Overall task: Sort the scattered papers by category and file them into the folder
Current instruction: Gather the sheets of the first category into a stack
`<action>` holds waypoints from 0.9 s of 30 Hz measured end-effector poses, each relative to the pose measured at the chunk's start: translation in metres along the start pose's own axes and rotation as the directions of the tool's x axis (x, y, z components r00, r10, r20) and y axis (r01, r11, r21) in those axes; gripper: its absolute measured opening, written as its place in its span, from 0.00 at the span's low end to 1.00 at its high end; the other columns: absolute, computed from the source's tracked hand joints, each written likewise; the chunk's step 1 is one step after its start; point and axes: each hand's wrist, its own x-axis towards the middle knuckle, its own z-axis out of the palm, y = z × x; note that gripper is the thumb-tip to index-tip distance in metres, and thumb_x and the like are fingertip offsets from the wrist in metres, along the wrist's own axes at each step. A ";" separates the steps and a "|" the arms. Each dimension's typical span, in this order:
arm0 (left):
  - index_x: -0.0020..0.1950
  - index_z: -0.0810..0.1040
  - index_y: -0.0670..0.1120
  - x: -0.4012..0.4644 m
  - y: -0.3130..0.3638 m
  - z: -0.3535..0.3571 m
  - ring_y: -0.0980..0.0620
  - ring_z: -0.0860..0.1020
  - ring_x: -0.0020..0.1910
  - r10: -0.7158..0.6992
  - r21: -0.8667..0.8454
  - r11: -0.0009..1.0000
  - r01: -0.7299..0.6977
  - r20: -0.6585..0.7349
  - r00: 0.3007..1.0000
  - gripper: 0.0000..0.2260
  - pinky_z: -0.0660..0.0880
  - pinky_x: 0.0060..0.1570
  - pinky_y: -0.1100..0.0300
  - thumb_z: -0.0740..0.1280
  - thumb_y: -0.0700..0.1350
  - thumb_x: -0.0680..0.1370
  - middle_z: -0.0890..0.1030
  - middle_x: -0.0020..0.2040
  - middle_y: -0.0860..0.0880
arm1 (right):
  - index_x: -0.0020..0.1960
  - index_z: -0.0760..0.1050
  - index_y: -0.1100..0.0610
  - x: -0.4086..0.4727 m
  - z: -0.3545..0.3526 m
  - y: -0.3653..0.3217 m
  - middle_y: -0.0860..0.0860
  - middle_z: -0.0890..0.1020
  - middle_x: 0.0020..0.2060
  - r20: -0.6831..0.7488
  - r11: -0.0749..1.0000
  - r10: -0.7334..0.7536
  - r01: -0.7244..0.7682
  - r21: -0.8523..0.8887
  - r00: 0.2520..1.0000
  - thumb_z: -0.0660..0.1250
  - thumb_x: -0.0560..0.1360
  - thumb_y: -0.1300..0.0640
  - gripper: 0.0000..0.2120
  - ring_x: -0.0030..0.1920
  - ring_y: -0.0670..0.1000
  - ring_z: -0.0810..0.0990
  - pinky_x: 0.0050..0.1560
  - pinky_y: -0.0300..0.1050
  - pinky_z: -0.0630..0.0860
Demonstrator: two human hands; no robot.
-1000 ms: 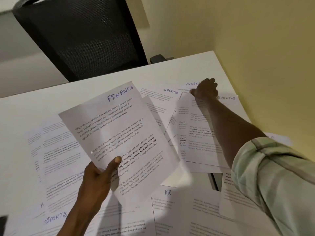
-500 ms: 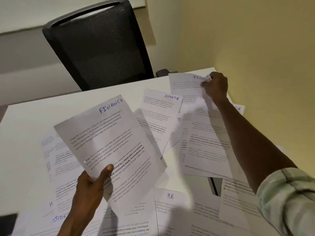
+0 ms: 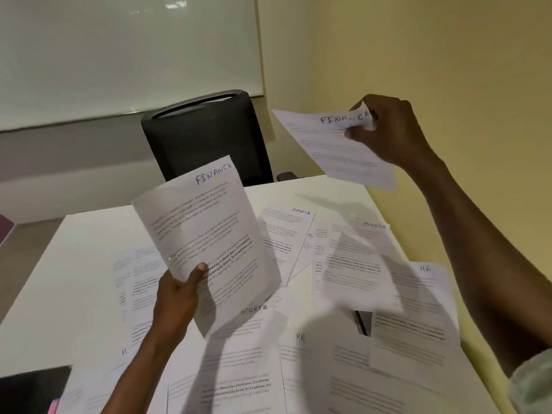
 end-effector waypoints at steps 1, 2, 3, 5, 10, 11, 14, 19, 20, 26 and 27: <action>0.60 0.77 0.50 0.000 0.004 -0.006 0.59 0.81 0.47 0.016 -0.004 1.000 -0.016 -0.003 1.000 0.09 0.74 0.42 0.62 0.68 0.44 0.80 0.82 0.48 0.58 | 0.40 0.70 0.63 -0.006 -0.016 -0.023 0.56 0.73 0.32 0.046 1.000 -0.028 0.029 -0.001 0.999 0.74 0.70 0.55 0.15 0.33 0.54 0.66 0.33 0.46 0.57; 0.61 0.77 0.49 0.000 0.007 -0.014 0.58 0.81 0.48 0.031 -0.007 1.000 -0.031 -0.004 1.000 0.10 0.74 0.42 0.62 0.68 0.45 0.80 0.83 0.49 0.58 | 0.38 0.68 0.61 -0.013 -0.032 -0.048 0.54 0.70 0.31 0.101 0.999 -0.040 0.039 0.013 0.994 0.75 0.69 0.55 0.16 0.33 0.52 0.63 0.33 0.46 0.56; 0.62 0.77 0.49 0.001 0.011 -0.022 0.57 0.81 0.49 0.043 -0.007 0.999 -0.043 -0.003 0.999 0.11 0.75 0.43 0.61 0.68 0.46 0.80 0.83 0.50 0.56 | 0.36 0.68 0.59 -0.020 -0.049 -0.073 0.50 0.69 0.29 0.161 0.998 -0.047 0.040 0.047 0.986 0.76 0.69 0.55 0.16 0.32 0.50 0.63 0.33 0.46 0.57; 0.64 0.76 0.48 0.002 0.016 -0.040 0.53 0.82 0.52 0.068 -0.008 0.998 -0.068 -0.007 0.998 0.13 0.78 0.47 0.56 0.69 0.47 0.80 0.83 0.52 0.54 | 0.35 0.71 0.51 -0.036 -0.076 -0.124 0.43 0.73 0.27 0.295 0.990 -0.070 0.031 0.135 0.953 0.77 0.69 0.58 0.14 0.29 0.44 0.67 0.30 0.37 0.60; 0.63 0.77 0.48 -0.004 0.029 -0.079 0.49 0.82 0.52 0.106 -0.018 0.994 -0.106 0.031 0.994 0.12 0.79 0.55 0.47 0.68 0.47 0.80 0.84 0.53 0.51 | 0.50 0.80 0.57 -0.063 -0.103 -0.217 0.48 0.86 0.43 0.468 0.844 -0.212 -0.081 0.531 0.858 0.75 0.67 0.64 0.13 0.44 0.47 0.83 0.42 0.37 0.77; 0.62 0.77 0.48 -0.007 0.031 -0.086 0.49 0.82 0.52 0.114 -0.022 0.993 -0.113 0.046 0.992 0.11 0.79 0.55 0.47 0.68 0.46 0.80 0.84 0.53 0.51 | 0.53 0.80 0.59 -0.064 -0.099 -0.228 0.51 0.86 0.46 0.475 0.805 -0.220 -0.116 0.582 0.852 0.74 0.67 0.66 0.16 0.46 0.50 0.84 0.44 0.39 0.79; 0.59 0.77 0.50 -0.016 0.034 -0.108 0.45 0.82 0.52 0.125 -0.015 0.992 -0.124 0.096 0.988 0.08 0.79 0.54 0.46 0.68 0.46 0.80 0.84 0.51 0.49 | 0.62 0.77 0.64 -0.065 -0.066 -0.253 0.59 0.84 0.54 0.489 0.718 -0.168 -0.234 0.656 0.856 0.73 0.68 0.69 0.22 0.53 0.58 0.83 0.51 0.49 0.81; 0.58 0.82 0.51 -0.036 0.031 -0.142 0.52 0.84 0.50 0.112 -0.052 0.994 -0.101 0.309 0.944 0.08 0.81 0.49 0.53 0.69 0.45 0.79 0.86 0.50 0.51 | 0.58 0.80 0.60 -0.082 0.023 -0.273 0.55 0.85 0.50 0.441 0.700 0.115 -0.387 0.600 0.890 0.76 0.68 0.66 0.19 0.50 0.55 0.85 0.53 0.51 0.81; 0.57 0.83 0.49 -0.043 0.031 -0.148 0.52 0.85 0.47 0.086 -0.058 0.996 -0.069 0.374 0.924 0.07 0.81 0.44 0.56 0.69 0.43 0.80 0.87 0.48 0.51 | 0.56 0.81 0.59 -0.088 0.041 -0.275 0.54 0.86 0.49 0.416 0.727 0.172 -0.400 0.558 0.893 0.77 0.67 0.66 0.18 0.49 0.53 0.85 0.53 0.52 0.81; 0.59 0.82 0.41 -0.069 -0.010 -0.183 0.41 0.83 0.54 -0.149 -0.141 0.946 0.293 0.612 0.777 0.10 0.80 0.52 0.49 0.69 0.36 0.78 0.84 0.56 0.39 | 0.64 0.73 0.57 -0.155 0.110 -0.294 0.51 0.80 0.59 0.256 0.864 0.390 -0.448 0.231 0.885 0.77 0.69 0.53 0.27 0.57 0.52 0.79 0.51 0.44 0.74; 0.60 0.82 0.41 -0.072 -0.021 -0.186 0.40 0.82 0.55 -0.178 -0.139 0.929 0.343 0.645 0.743 0.11 0.78 0.56 0.45 0.70 0.36 0.78 0.82 0.58 0.37 | 0.68 0.68 0.56 -0.171 0.114 -0.295 0.52 0.78 0.61 0.262 0.839 0.435 -0.493 0.230 0.862 0.77 0.69 0.50 0.32 0.60 0.53 0.77 0.54 0.44 0.72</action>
